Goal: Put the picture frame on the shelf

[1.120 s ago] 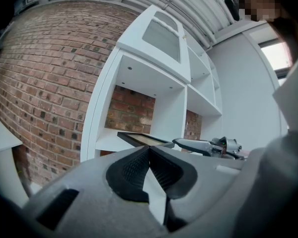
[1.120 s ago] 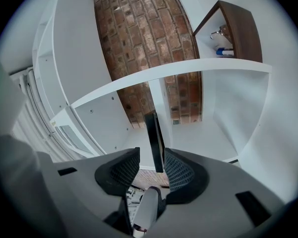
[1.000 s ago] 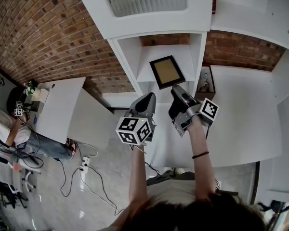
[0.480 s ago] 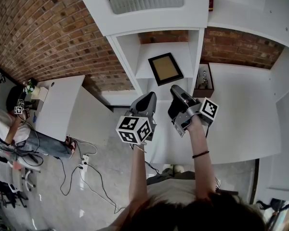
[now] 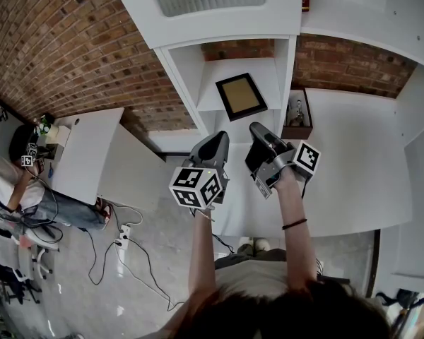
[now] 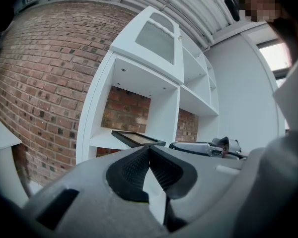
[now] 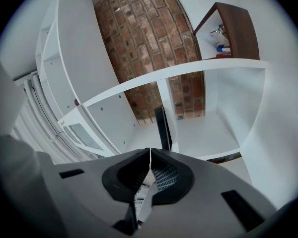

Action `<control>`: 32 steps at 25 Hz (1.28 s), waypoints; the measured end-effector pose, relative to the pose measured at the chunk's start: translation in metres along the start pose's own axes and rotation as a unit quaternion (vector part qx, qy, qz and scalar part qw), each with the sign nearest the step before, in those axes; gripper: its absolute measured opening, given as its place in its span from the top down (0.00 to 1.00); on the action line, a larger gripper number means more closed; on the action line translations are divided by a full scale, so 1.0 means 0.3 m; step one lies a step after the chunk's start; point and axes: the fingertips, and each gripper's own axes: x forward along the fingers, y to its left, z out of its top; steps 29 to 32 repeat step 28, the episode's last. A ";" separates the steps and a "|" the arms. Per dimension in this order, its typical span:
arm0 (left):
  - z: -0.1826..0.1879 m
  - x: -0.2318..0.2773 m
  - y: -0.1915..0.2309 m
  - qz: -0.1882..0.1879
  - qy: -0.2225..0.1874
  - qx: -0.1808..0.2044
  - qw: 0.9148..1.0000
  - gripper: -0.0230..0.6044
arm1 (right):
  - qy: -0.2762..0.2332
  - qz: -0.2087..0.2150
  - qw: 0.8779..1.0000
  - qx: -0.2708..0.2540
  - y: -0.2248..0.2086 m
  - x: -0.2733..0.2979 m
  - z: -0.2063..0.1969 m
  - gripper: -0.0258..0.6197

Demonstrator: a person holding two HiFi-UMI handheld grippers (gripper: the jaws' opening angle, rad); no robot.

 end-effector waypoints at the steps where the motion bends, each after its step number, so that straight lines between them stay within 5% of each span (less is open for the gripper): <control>1: 0.000 0.001 -0.003 -0.001 0.000 0.001 1.000 0.95 | 0.001 0.000 1.000 -0.003 0.003 -0.001 0.000 0.94; 32: -0.015 -0.040 -0.052 -0.001 -0.001 0.001 1.000 0.95 | 0.019 0.015 1.000 0.002 0.038 -0.046 -0.038 0.95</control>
